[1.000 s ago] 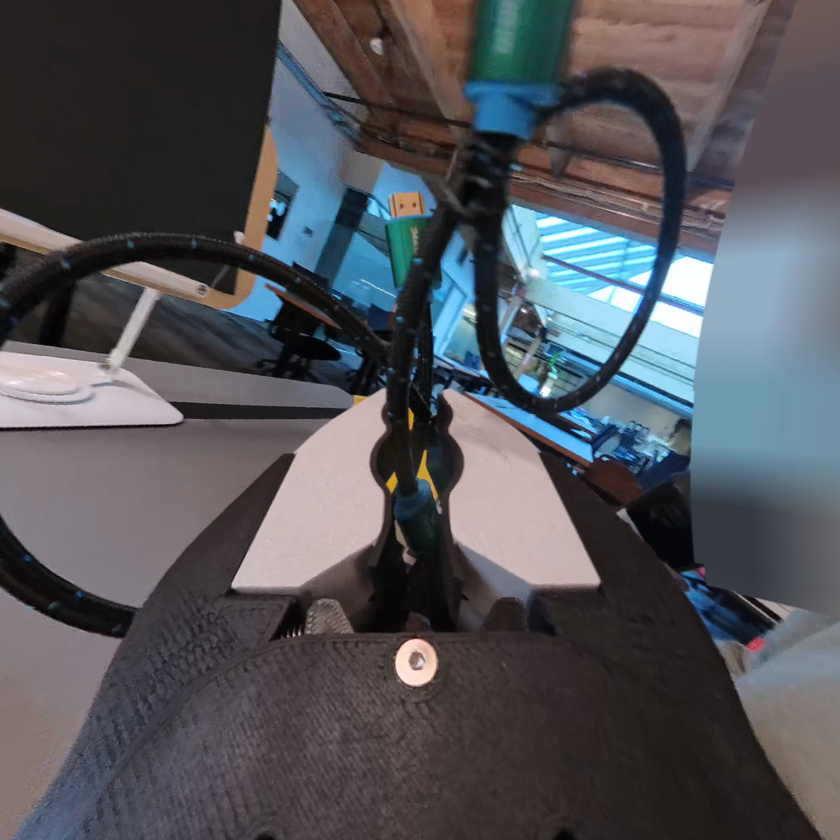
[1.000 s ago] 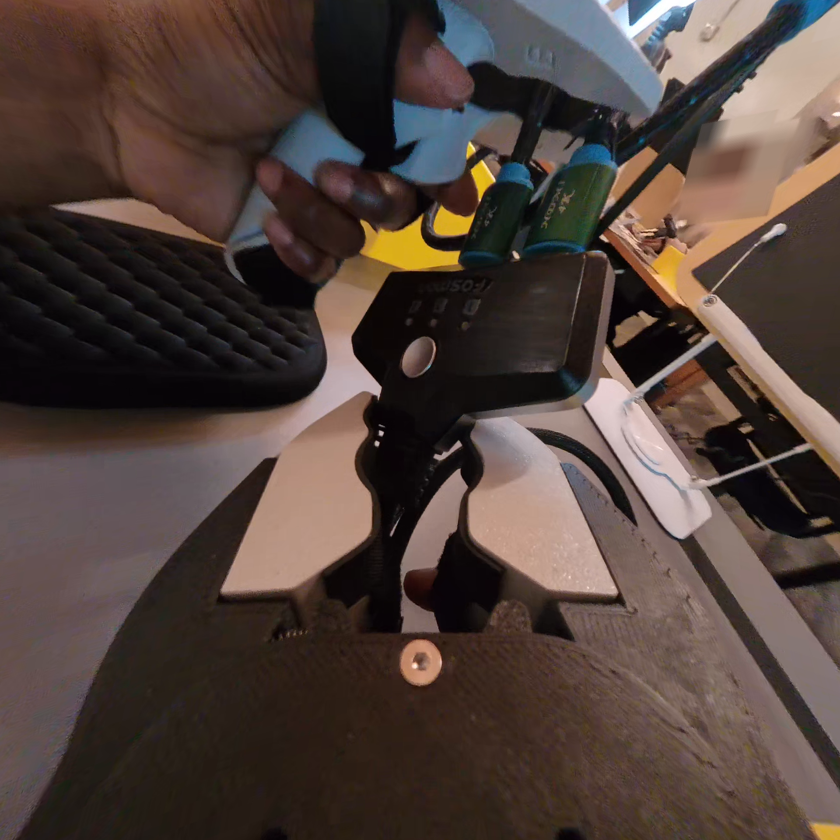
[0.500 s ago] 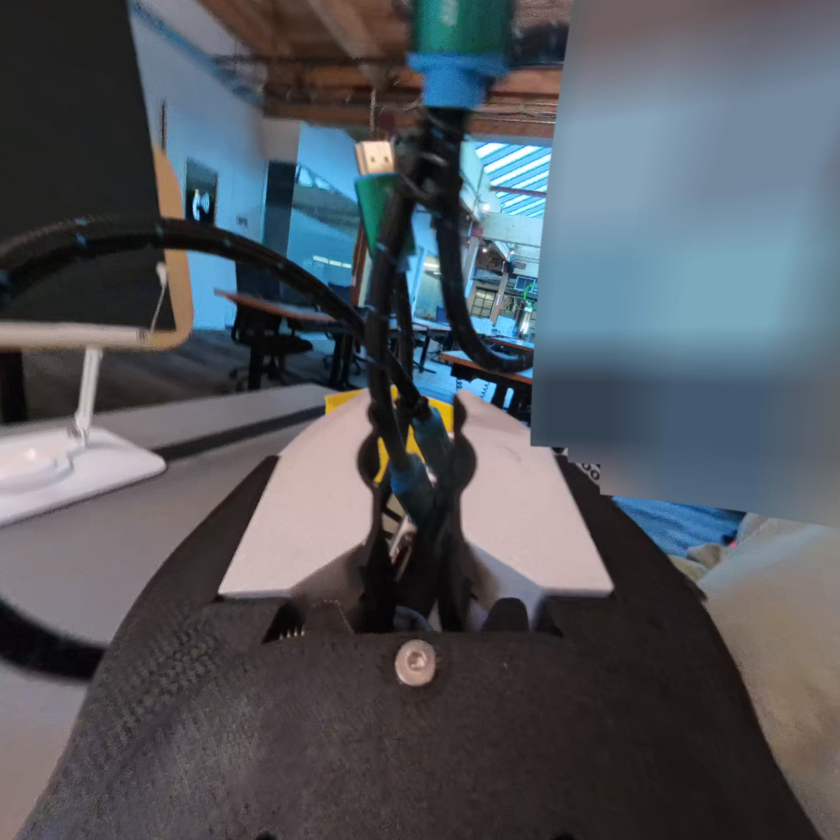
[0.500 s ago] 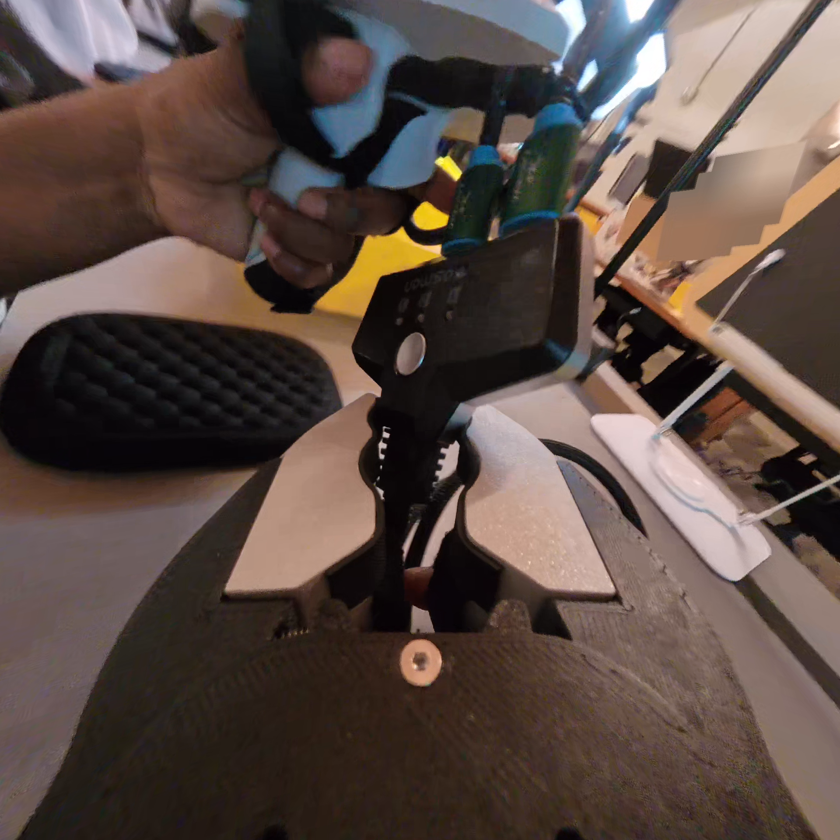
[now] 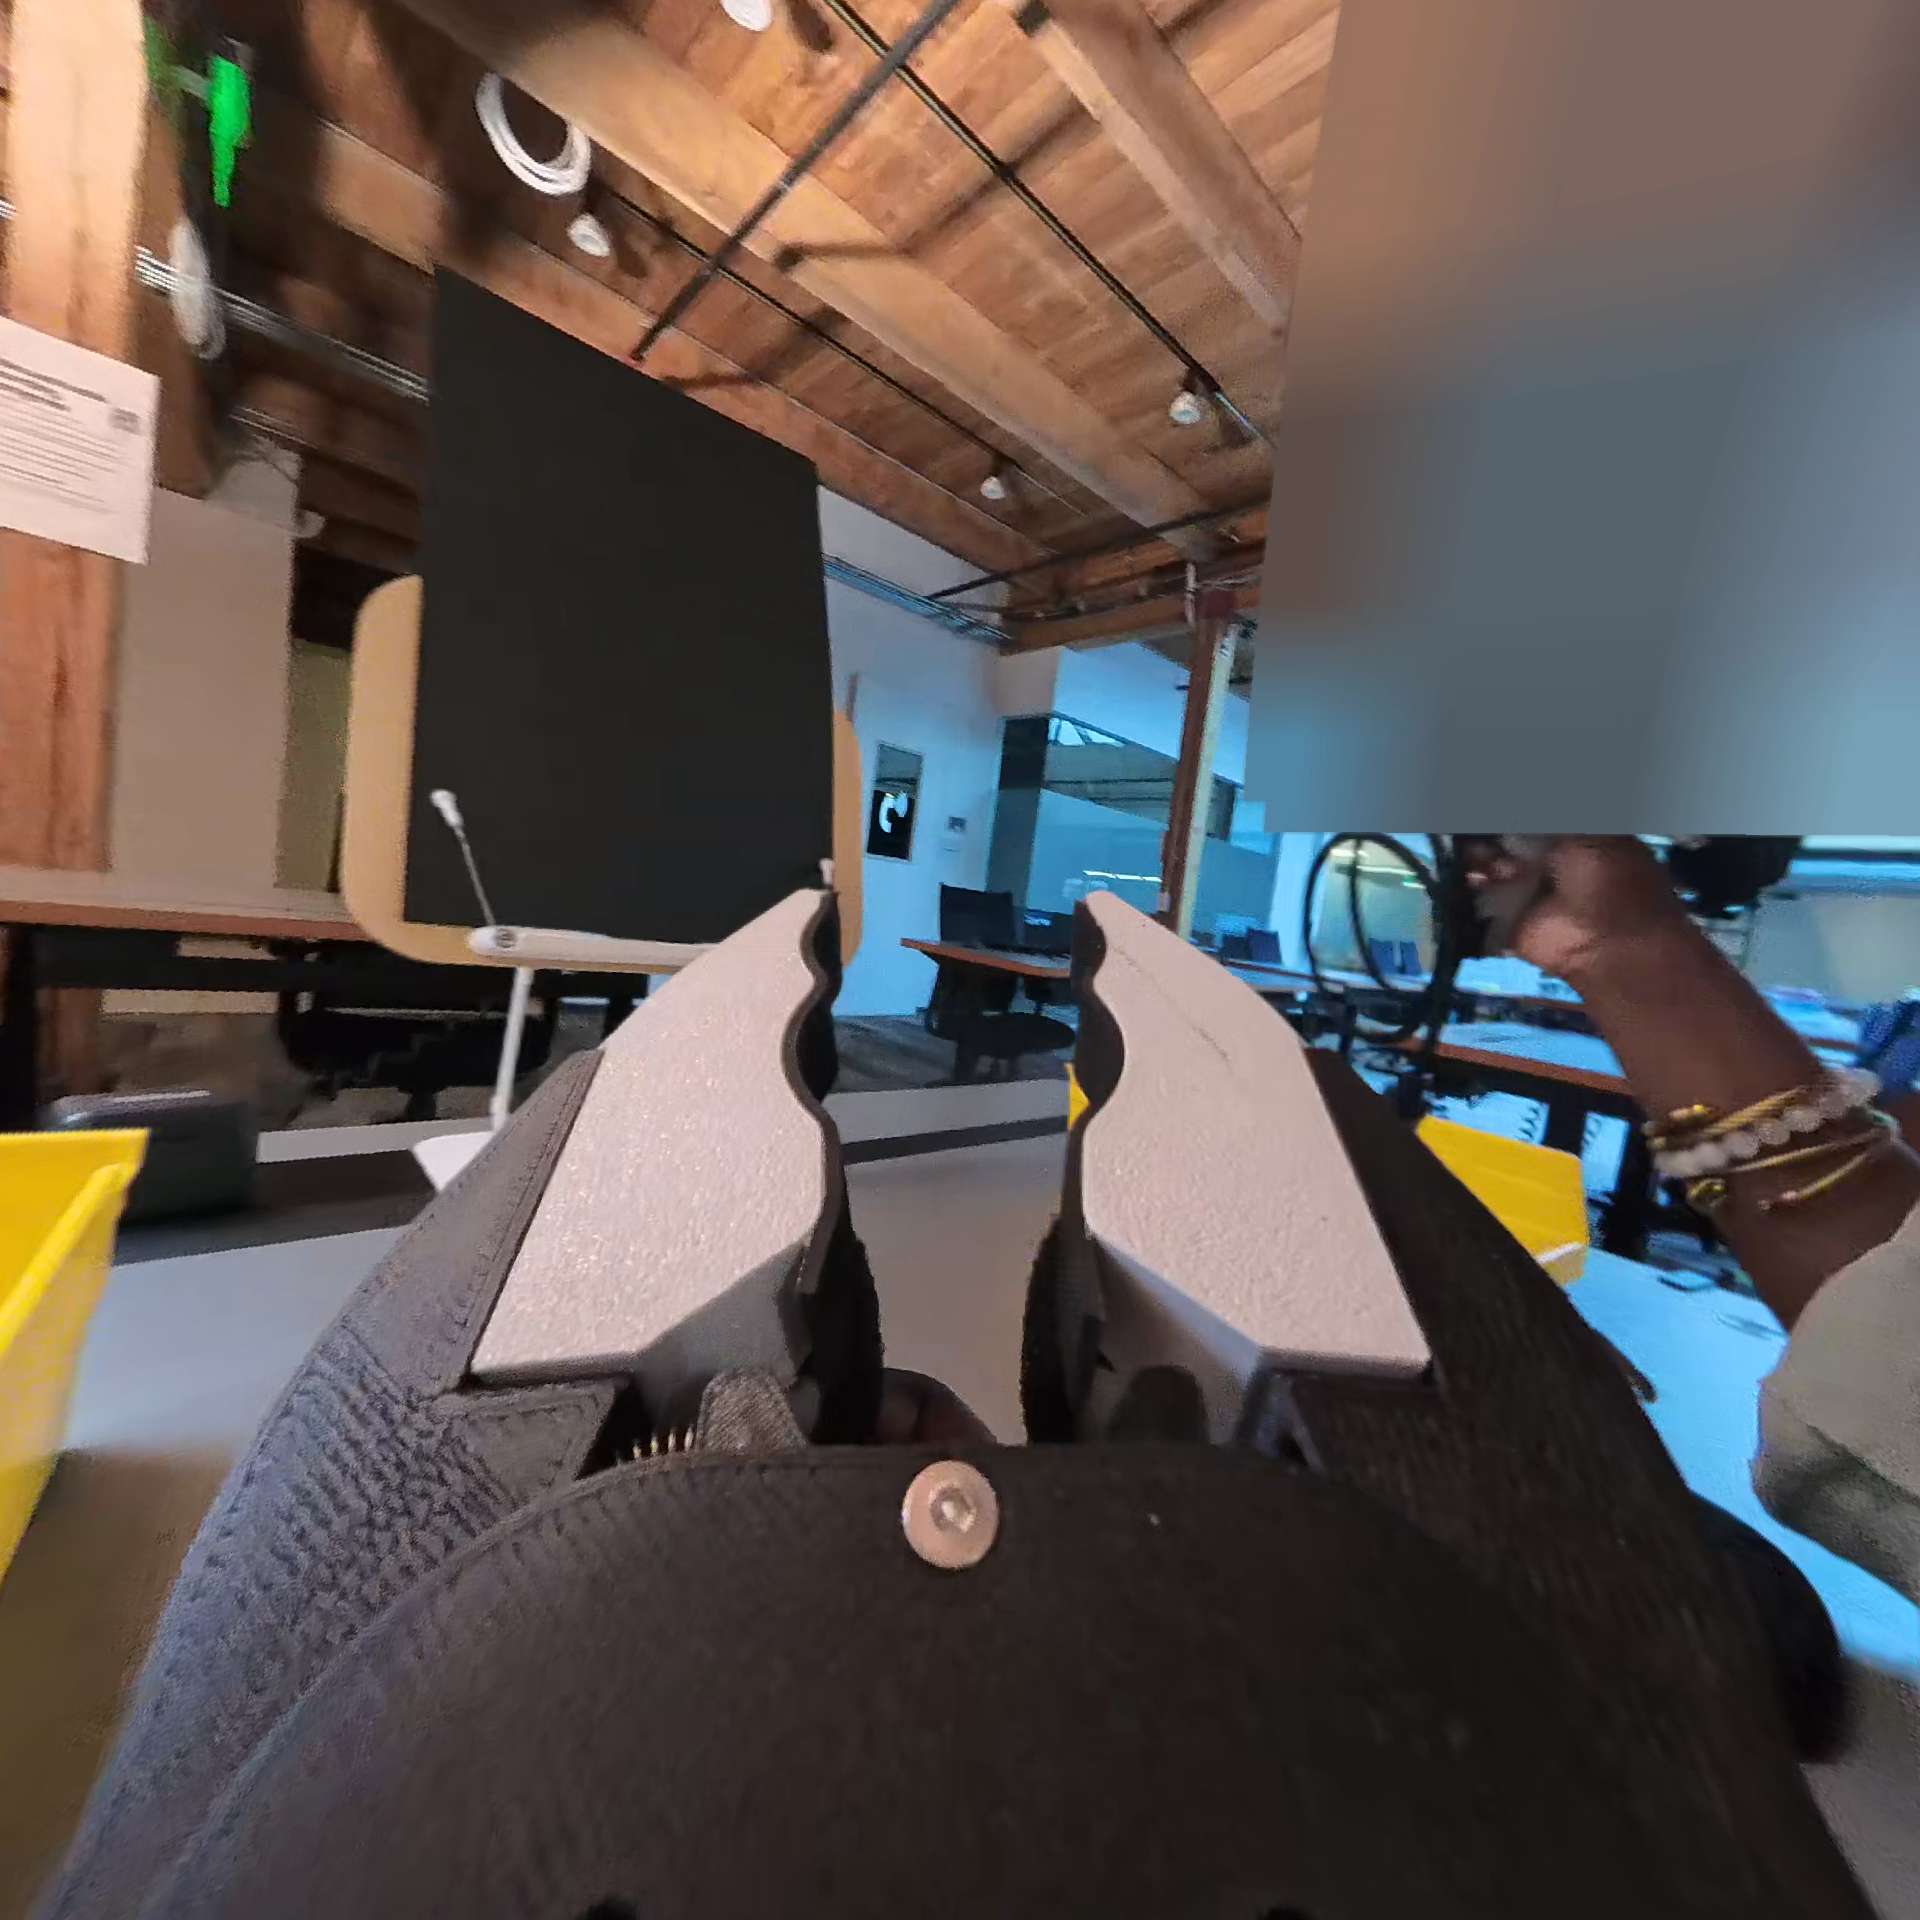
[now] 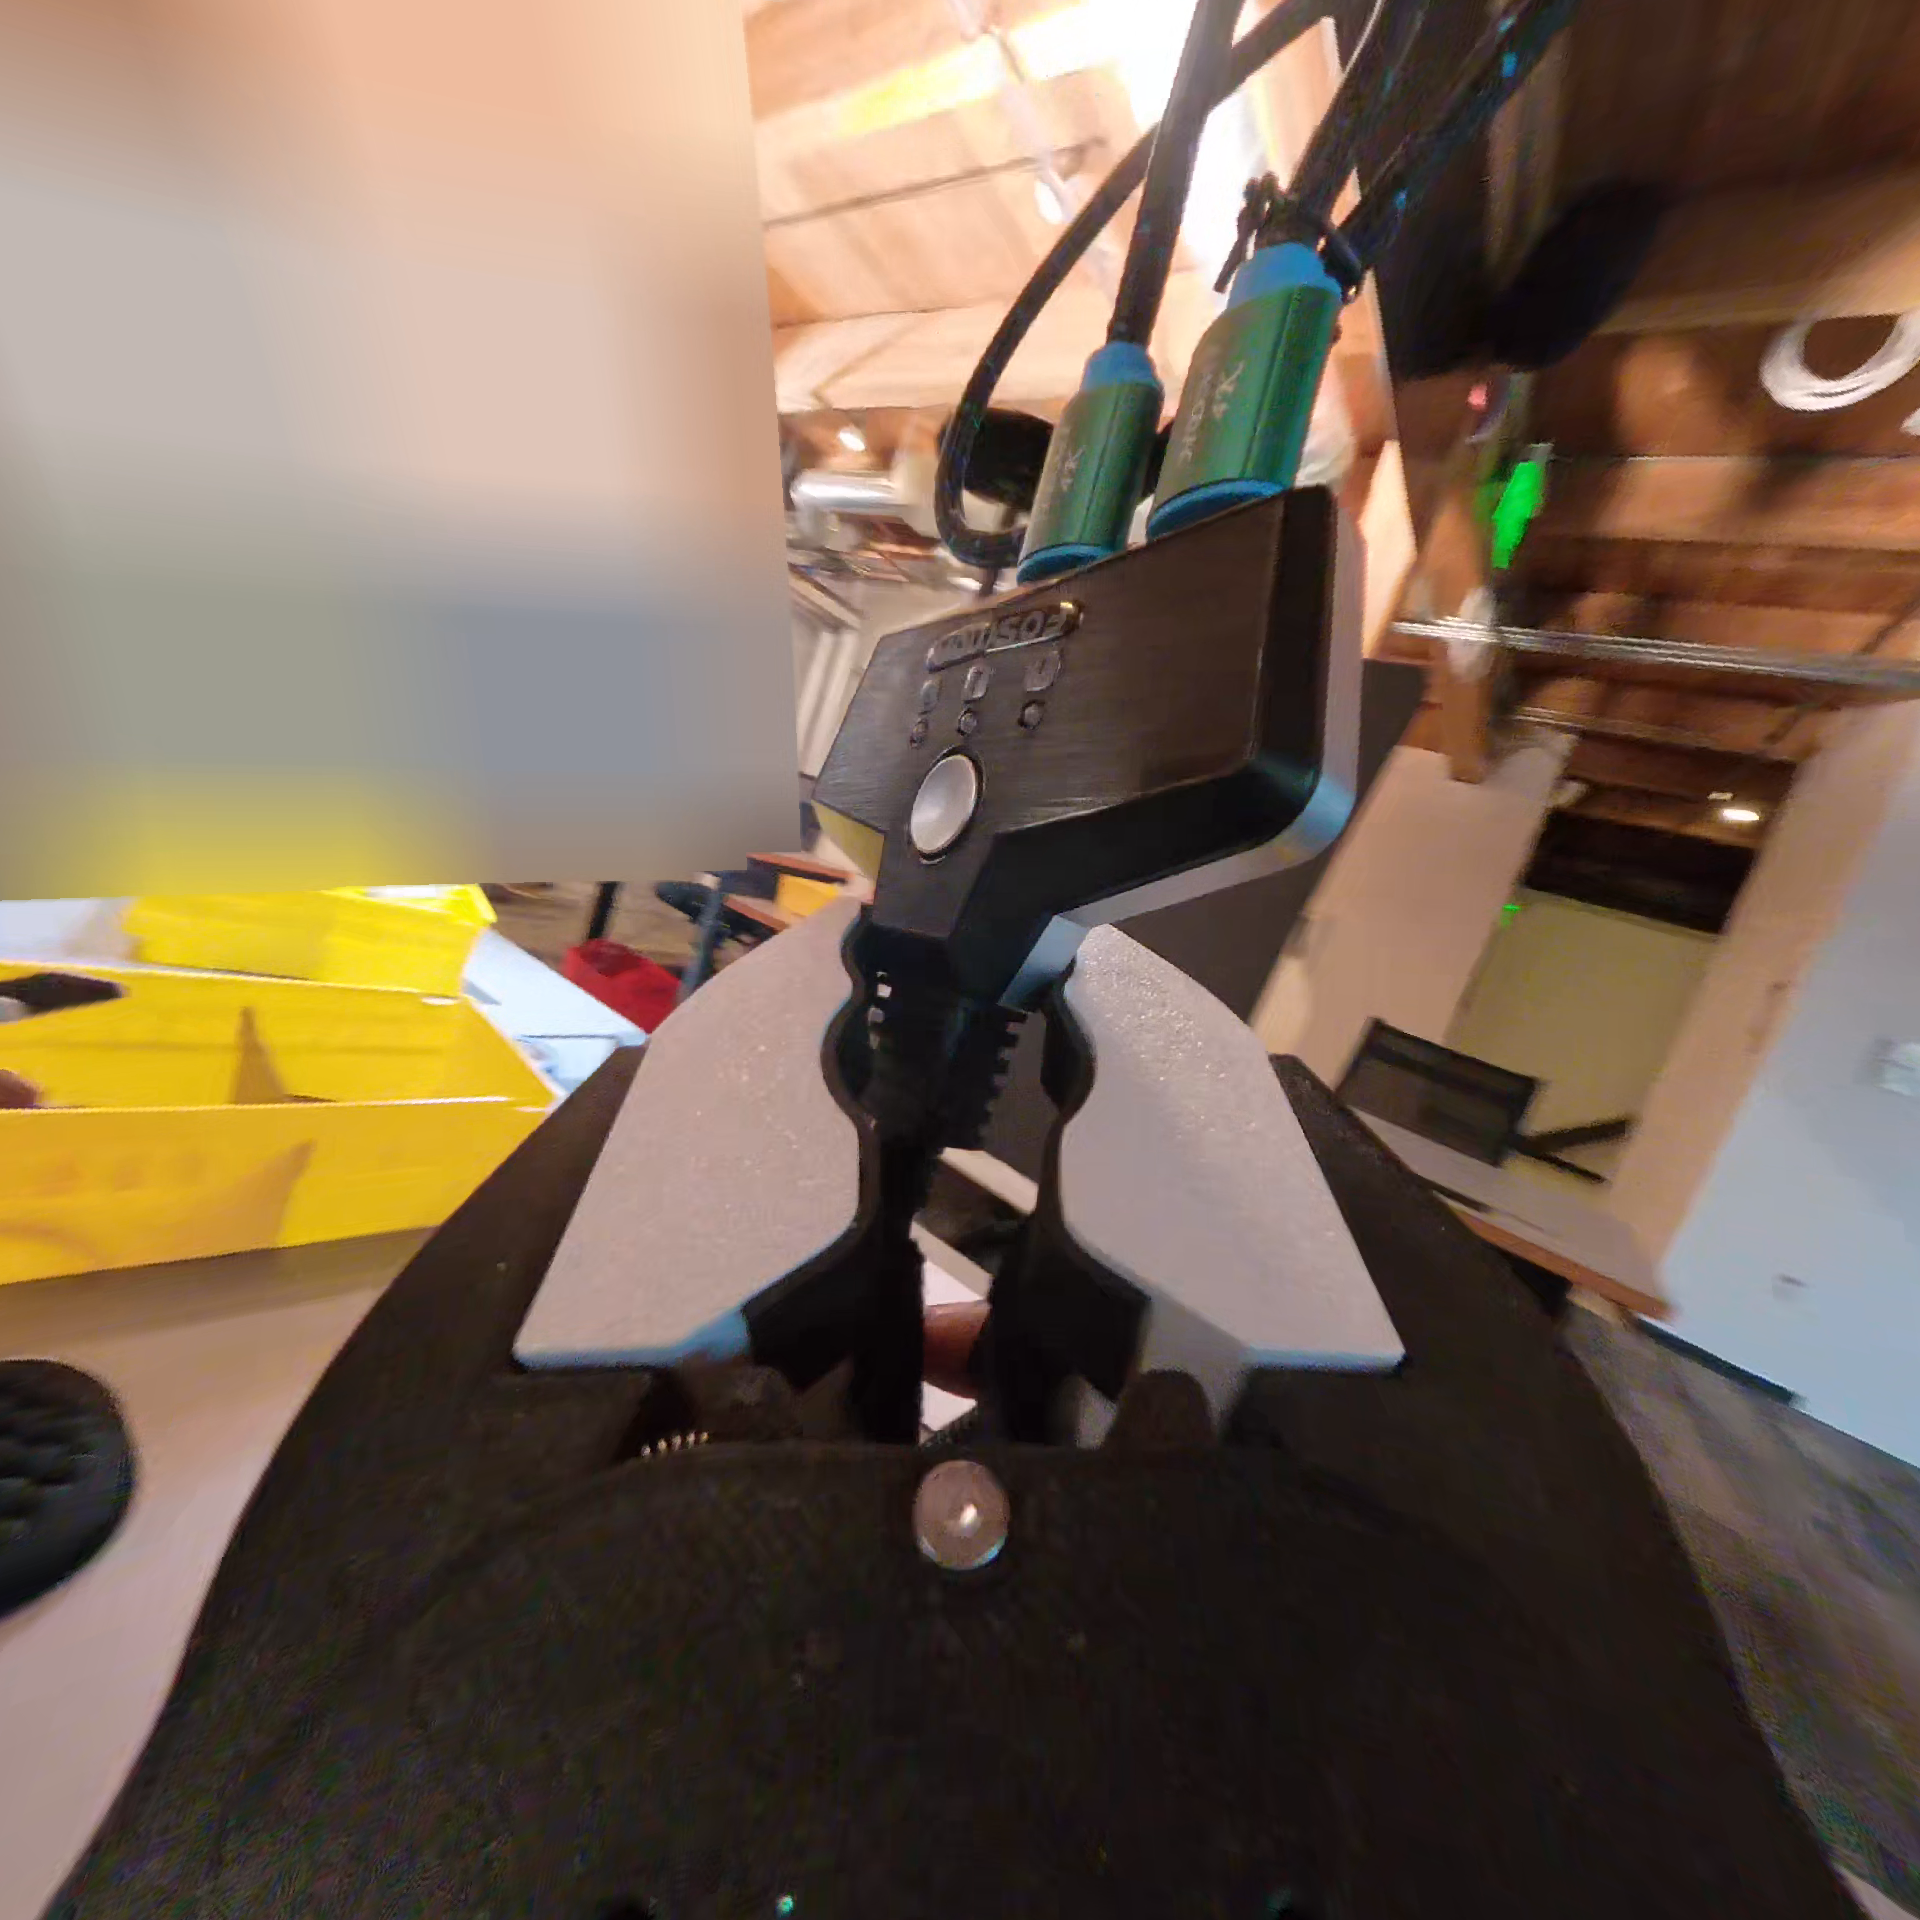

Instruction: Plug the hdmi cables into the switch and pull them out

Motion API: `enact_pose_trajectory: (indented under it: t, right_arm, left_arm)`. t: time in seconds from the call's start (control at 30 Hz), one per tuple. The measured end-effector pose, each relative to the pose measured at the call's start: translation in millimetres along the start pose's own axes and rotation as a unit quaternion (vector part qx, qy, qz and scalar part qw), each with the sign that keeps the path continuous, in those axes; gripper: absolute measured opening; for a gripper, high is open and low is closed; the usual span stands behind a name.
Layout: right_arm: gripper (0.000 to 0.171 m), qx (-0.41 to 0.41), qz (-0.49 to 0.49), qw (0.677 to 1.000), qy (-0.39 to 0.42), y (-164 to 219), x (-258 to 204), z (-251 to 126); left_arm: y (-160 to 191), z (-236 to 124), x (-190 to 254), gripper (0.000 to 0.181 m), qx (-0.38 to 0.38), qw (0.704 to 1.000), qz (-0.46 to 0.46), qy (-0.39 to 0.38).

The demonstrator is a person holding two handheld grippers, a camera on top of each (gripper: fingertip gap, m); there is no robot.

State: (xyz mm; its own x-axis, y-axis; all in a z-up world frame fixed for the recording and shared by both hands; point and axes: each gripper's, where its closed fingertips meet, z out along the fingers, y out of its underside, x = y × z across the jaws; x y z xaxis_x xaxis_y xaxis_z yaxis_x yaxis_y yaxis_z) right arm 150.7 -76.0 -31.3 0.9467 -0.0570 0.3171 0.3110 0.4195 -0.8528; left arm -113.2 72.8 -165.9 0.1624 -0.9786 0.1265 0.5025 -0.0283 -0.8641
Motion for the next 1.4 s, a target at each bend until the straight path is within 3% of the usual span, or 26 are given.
enact_pose_trajectory:
  t: [0.1, 0.2, 0.37, 0.7, 0.93, 0.97, 1.1, 1.27, 1.4]
  right_arm:
    - [0.029, -0.052, -0.042, 0.996, 0.059, -7, 40, -19]
    - [0.029, -0.102, -0.1, 0.983, 0.119, 14, 76, -43]
    - [0.029, -0.2, -0.063, 0.961, 0.179, 115, 113, -93]
    - [0.03, -0.35, 0.136, 0.904, 0.203, 235, 83, -145]
    - [0.031, -0.503, 0.148, 0.842, 0.125, 276, 53, -154]
    - [0.034, -0.511, 0.141, 0.839, 0.119, 278, 52, -154]
    - [0.072, -0.485, 0.066, 0.857, 0.161, 261, 70, -151]
    - [0.103, -0.308, -0.018, 0.92, 0.24, 178, 93, -126]
    - [0.137, -0.17, -0.106, 0.95, 0.239, 104, 78, -98]
  left_arm:
    - [-5, -4, -6, 0.041, 0.01, 1.0, -0.002, -0.01]
    - [-4, -4, -7, 0.04, 0.013, 1.0, -0.003, -0.011]
    - [-4, -1, -2, 0.038, 0.012, 1.0, 0.005, -0.007]
    - [-6, 0, -7, 0.035, 0.004, 0.999, 0.027, -0.028]
    - [0, 5, -2, 0.035, -0.009, 0.999, 0.042, -0.025]
    - [0, 6, -2, 0.035, -0.009, 0.999, 0.042, -0.024]
    - [1, 5, -5, 0.035, -0.015, 0.999, 0.041, -0.029]
    - [3, 4, -13, 0.036, -0.022, 0.998, 0.044, -0.04]
    - [-2, 3, -20, 0.06, -0.022, 0.997, 0.06, -0.05]
